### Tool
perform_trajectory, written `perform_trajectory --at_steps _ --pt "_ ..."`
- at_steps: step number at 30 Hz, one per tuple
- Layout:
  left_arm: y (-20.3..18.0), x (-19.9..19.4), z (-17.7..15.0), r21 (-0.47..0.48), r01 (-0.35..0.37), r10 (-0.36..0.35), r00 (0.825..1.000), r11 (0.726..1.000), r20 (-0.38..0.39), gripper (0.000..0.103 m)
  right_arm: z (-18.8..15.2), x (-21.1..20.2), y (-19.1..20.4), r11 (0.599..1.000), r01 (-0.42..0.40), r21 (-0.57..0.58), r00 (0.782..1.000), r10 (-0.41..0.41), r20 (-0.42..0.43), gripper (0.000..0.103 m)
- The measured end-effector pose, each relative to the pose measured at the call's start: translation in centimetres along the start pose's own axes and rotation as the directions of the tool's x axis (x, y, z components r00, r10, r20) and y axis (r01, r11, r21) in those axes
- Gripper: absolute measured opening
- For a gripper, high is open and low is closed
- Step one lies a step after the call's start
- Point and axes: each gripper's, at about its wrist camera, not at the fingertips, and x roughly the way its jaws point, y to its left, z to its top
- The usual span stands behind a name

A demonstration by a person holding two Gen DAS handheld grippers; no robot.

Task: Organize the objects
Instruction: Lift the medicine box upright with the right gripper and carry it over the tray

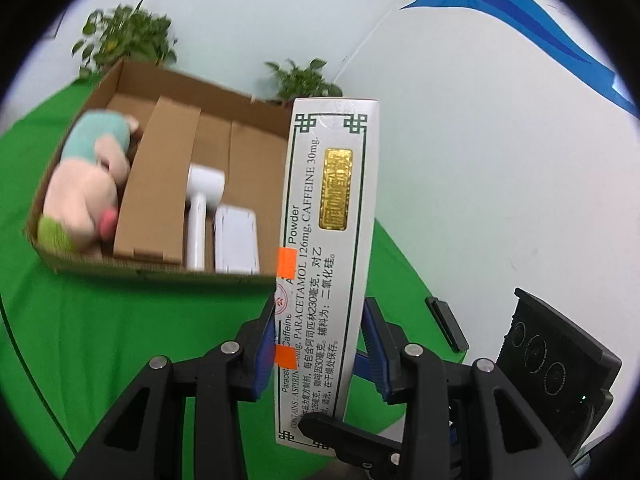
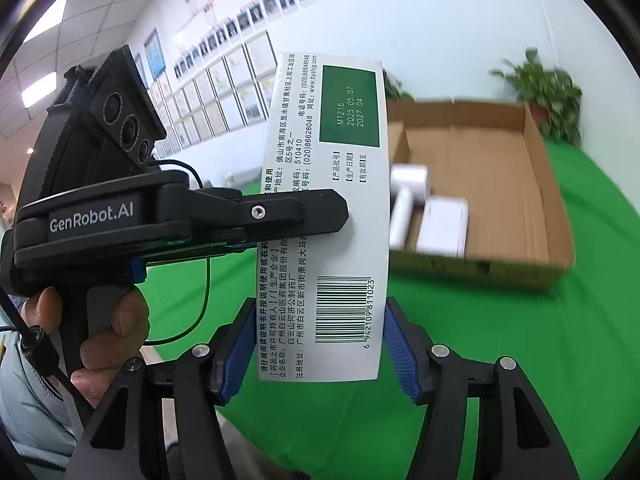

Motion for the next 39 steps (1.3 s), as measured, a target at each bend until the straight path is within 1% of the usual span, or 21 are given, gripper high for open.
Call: perform_trajectory --at_steps 1,2,3,4,6,8,10,12,13,14,15,21,25,29,33,35,39 --pt "-1.9 0.3 0.1 0.020 0.003 -0.004 1.000 1.000 0.015 0.038 0.8 -0.5 0.2 1.000 0.006 -0.007 1.000 -0.006 0.024 0.058" --pt "-2.7 0.0 0.4 0.037 0.009 -0.010 1.000 0.999 0.028 0.038 1.4 -0.8 0.3 1.000 0.012 -0.011 0.999 -0.011 0.040 0.058" --pt "-3.0 -0.5 0.9 0.054 0.017 -0.019 0.999 0.998 0.041 0.038 2.0 -1.1 0.4 1.000 0.020 -0.017 0.998 -0.019 0.057 0.058" --pt "-3.0 -0.7 2.8 0.068 0.026 -0.029 0.998 0.997 0.051 0.038 2.6 -1.6 0.5 0.999 0.032 -0.023 0.997 -0.030 0.076 0.058" --pt "-3.8 -1.0 3.8 0.098 0.040 -0.046 0.997 0.994 0.064 0.038 3.9 -2.1 0.9 0.998 0.054 -0.032 0.993 -0.051 0.107 0.058" --pt "-4.0 -0.6 4.3 0.126 0.047 -0.056 0.996 0.991 0.074 0.038 4.8 -2.6 0.8 0.997 0.067 -0.024 0.990 -0.063 0.129 0.058" --pt "-4.0 0.2 6.4 0.147 0.053 -0.064 0.995 0.988 0.078 0.038 5.5 -3.0 0.6 0.996 0.082 -0.019 0.986 -0.078 0.146 0.058" --pt "-3.9 0.9 7.4 0.157 0.068 -0.081 0.994 0.985 0.075 0.038 6.1 -3.3 0.4 0.995 0.102 -0.017 0.982 -0.098 0.160 0.058" --pt "-4.0 1.2 7.9 0.156 0.074 -0.086 0.994 0.985 0.072 0.038 6.6 -3.4 0.2 0.994 0.111 -0.015 0.981 -0.107 0.161 0.058" --pt "-4.5 0.7 7.6 0.155 0.079 -0.091 0.993 0.985 0.069 0.038 7.2 -3.4 -0.2 0.993 0.118 -0.011 0.980 -0.115 0.162 0.058" --pt "-4.2 1.1 8.0 0.156 0.085 -0.096 0.993 0.984 0.064 0.038 7.5 -3.4 -0.4 0.992 0.123 -0.010 0.979 -0.120 0.163 0.058" --pt "-4.8 3.6 12.0 0.168 0.083 -0.090 0.995 0.982 0.040 0.038 10.2 -3.3 -2.5 0.991 0.130 0.028 0.975 -0.133 0.176 0.058" --pt "-6.3 4.3 14.0 0.179 0.077 -0.083 0.996 0.981 0.030 0.038 12.5 -3.6 -4.2 0.991 0.126 0.050 0.974 -0.133 0.186 0.058" --pt "-6.4 6.5 16.4 0.185 0.058 -0.062 0.998 0.981 0.015 0.038 15.5 -3.0 -6.8 0.991 0.104 0.085 0.981 -0.116 0.156 0.058" --pt "-6.8 7.8 17.7 0.173 0.056 -0.055 0.998 0.983 -0.009 0.038 17.7 -1.8 -9.3 0.990 0.106 0.096 0.984 -0.118 0.131 0.058" --pt "-7.1 8.3 17.8 0.172 0.053 -0.050 0.999 0.984 -0.020 0.038 18.6 -1.2 -10.7 0.988 0.099 0.115 0.986 -0.113 0.119 0.058" --pt "-6.4 11.3 18.9 0.155 0.038 -0.029 0.998 0.987 -0.060 0.038 19.3 0.4 -13.4 0.984 0.097 0.152 0.989 -0.112 0.097 0.058"
